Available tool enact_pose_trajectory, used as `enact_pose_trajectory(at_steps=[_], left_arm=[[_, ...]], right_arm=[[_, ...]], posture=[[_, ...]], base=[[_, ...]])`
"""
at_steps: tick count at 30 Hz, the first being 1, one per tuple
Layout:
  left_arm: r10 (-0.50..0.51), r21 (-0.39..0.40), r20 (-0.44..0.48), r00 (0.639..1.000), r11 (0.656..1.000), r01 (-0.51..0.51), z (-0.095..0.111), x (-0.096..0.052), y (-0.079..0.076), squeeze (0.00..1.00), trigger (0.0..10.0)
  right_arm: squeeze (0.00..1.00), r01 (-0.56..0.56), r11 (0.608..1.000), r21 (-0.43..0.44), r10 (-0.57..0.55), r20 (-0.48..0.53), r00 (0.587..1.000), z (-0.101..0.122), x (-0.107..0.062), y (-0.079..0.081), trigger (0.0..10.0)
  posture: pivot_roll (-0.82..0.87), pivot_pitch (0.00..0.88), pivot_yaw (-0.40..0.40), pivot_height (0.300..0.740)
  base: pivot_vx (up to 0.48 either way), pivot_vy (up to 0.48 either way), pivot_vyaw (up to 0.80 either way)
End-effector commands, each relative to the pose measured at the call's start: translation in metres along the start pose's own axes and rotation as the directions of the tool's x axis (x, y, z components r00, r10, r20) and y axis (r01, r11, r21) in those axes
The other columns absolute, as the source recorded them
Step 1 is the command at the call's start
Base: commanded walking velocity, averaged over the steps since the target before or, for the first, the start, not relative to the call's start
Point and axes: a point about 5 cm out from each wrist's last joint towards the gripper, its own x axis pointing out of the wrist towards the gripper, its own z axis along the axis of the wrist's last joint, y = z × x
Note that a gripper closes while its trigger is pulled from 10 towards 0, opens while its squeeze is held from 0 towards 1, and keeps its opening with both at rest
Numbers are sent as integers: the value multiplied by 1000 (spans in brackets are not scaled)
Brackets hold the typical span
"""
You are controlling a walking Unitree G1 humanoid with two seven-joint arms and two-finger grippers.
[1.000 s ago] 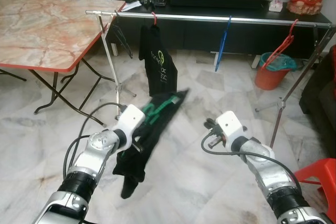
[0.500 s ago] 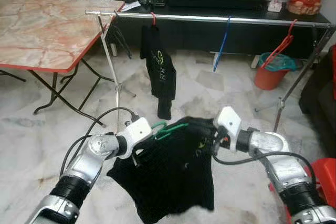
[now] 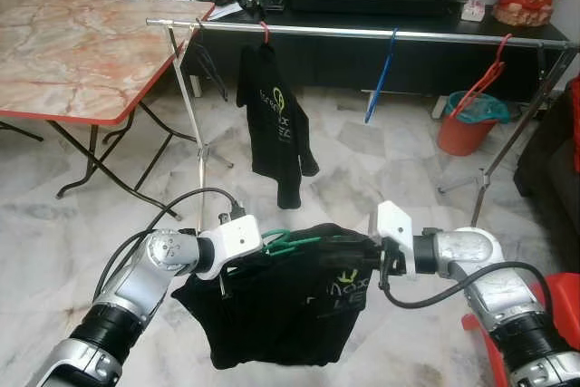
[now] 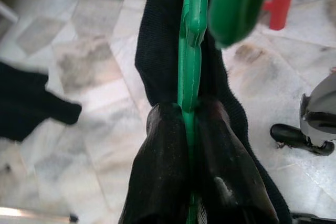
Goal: Hang hanger
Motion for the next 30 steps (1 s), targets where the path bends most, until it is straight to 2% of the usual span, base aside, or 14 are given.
enact_pose_trajectory(at_steps=[1, 10, 24, 25, 26, 30], left_arm=[[-10, 78, 37, 999, 997, 7, 18, -1, 7, 0, 10000], [-43, 120, 66, 997, 992, 35, 33, 2, 6, 0, 10000], [-54, 123, 71, 996, 991, 45, 38, 3, 6, 0, 10000], [-53, 121, 72, 996, 992, 44, 38, 3, 6, 0, 10000], [-54, 119, 73, 996, 992, 45, 38, 3, 5, 0, 10000], [-57, 110, 72, 996, 993, 49, 36, 2, 3, 0, 10000]], right_arm=[[0, -25, 999, -37, 24, -8, 1000, 3, 2, -1, 10000], [0, 1, 992, -126, -8, -54, 998, 0, 6, -6, 10000], [0, 95, 984, -153, -99, -18, 995, 2, 10, -15, 10000], [918, 89, 987, -137, -87, 17, 996, 6, 10, -15, 10000], [992, 80, 989, -123, -76, 34, 996, 7, 9, -15, 10000], [976, 37, 993, -108, -31, 59, 998, 9, 3, -11, 10000]], posture=[[-101, 0, -15, 740], [-99, 0, -20, 740], [-93, 0, -24, 740], [-95, 0, -25, 740], [-94, 0, -26, 740], [-95, 0, -27, 740]], base=[[0, 0, 0], [0, 0, 0], [0, 0, 0], [0, 0, 0], [0, 0, 0], [0, 0, 0]])
